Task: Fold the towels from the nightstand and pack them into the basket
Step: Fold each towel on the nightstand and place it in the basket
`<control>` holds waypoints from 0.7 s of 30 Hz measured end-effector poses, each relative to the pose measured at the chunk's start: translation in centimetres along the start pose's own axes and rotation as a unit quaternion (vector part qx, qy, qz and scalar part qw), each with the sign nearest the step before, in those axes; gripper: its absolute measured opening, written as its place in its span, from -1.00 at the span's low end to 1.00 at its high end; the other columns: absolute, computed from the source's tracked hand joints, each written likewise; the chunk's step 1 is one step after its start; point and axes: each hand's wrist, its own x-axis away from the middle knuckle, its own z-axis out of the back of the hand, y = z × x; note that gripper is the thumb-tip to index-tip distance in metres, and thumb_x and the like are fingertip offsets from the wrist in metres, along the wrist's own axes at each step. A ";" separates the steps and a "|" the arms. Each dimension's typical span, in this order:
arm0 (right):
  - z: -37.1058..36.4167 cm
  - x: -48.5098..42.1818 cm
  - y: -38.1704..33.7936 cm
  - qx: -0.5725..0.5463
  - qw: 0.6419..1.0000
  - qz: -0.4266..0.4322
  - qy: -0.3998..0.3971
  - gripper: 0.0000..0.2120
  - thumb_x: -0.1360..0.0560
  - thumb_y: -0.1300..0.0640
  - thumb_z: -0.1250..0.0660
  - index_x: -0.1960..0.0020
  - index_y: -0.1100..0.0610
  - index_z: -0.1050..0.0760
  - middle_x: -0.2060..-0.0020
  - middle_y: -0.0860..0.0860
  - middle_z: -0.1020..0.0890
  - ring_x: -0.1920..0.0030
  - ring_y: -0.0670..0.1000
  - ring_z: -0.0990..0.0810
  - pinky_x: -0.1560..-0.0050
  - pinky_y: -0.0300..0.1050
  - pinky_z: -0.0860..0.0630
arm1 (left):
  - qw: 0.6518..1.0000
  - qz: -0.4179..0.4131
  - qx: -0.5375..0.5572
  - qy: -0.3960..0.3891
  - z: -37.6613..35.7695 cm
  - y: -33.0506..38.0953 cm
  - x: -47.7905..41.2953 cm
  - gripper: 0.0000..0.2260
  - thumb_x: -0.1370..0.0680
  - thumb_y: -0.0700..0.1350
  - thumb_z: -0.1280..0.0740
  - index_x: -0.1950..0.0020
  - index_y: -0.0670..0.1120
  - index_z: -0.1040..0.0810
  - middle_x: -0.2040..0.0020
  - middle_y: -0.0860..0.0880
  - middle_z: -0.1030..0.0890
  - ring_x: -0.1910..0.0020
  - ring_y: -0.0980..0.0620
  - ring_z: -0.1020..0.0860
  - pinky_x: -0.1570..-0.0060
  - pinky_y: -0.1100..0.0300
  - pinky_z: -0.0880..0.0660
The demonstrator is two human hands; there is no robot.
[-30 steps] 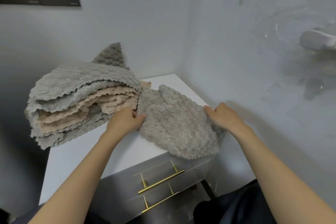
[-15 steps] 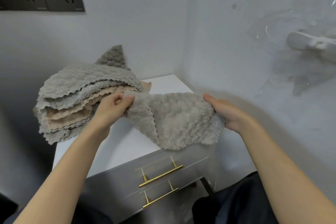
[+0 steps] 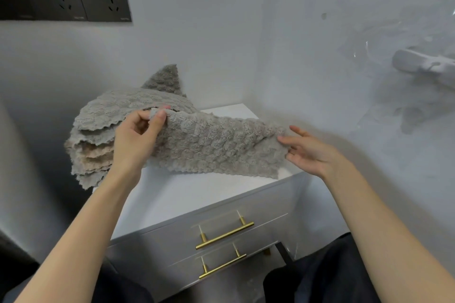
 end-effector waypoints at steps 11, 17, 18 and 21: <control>-0.9 0.8 0.3 0.277 0.862 0.416 0.083 -0.73 -0.47 0.31 -0.40 -0.03 -0.03 -0.55 0.09 -0.01 -0.66 0.16 -0.17 -0.61 0.12 -0.36 -0.50 | 0.997 -0.049 -0.018 0.055 0.0 0.9 0.1 -0.91 -0.51 0.09 -0.38 0.13 0.10 -0.58 0.20 0.18 -0.63 0.16 0.20 -0.55 0.11 0.30 -0.49; -0.6 -0.5 1.6 0.385 0.814 0.420 0.114 -0.84 -0.54 0.13 -0.29 -0.09 -0.02 -0.39 0.43 0.03 -0.47 0.41 -0.03 -0.41 0.31 -0.23 -0.34 | 0.970 0.046 -0.233 -0.051 0.9 -1.8 -0.3 -0.64 -0.55 0.00 -0.34 0.08 -0.34 -0.57 0.20 -0.21 -0.57 0.20 -0.02 -0.47 0.17 0.12 -0.34; -0.5 -0.9 1.8 0.400 0.818 0.395 0.122 -0.83 -0.54 0.11 -0.29 -0.09 -0.02 -0.35 0.40 0.09 -0.51 0.35 0.05 -0.47 0.24 -0.13 -0.37 | 0.948 0.029 -0.311 -0.057 0.9 -2.1 -0.1 -0.66 -0.55 0.00 -0.33 0.06 -0.32 -0.57 0.19 -0.20 -0.58 0.18 -0.03 -0.49 0.16 0.12 -0.34; -0.4 -2.2 2.1 0.424 0.825 0.341 0.154 -0.76 -0.53 0.07 -0.31 -0.14 0.01 -0.32 0.27 -0.02 -0.58 0.15 0.07 -0.56 0.09 -0.07 -0.40 | 0.893 -0.053 -0.444 -0.051 0.2 -2.5 0.9 -0.76 -0.57 0.00 -0.30 -0.05 -0.17 -0.56 0.13 -0.07 -0.59 0.09 -0.13 -0.58 0.19 0.10 -0.41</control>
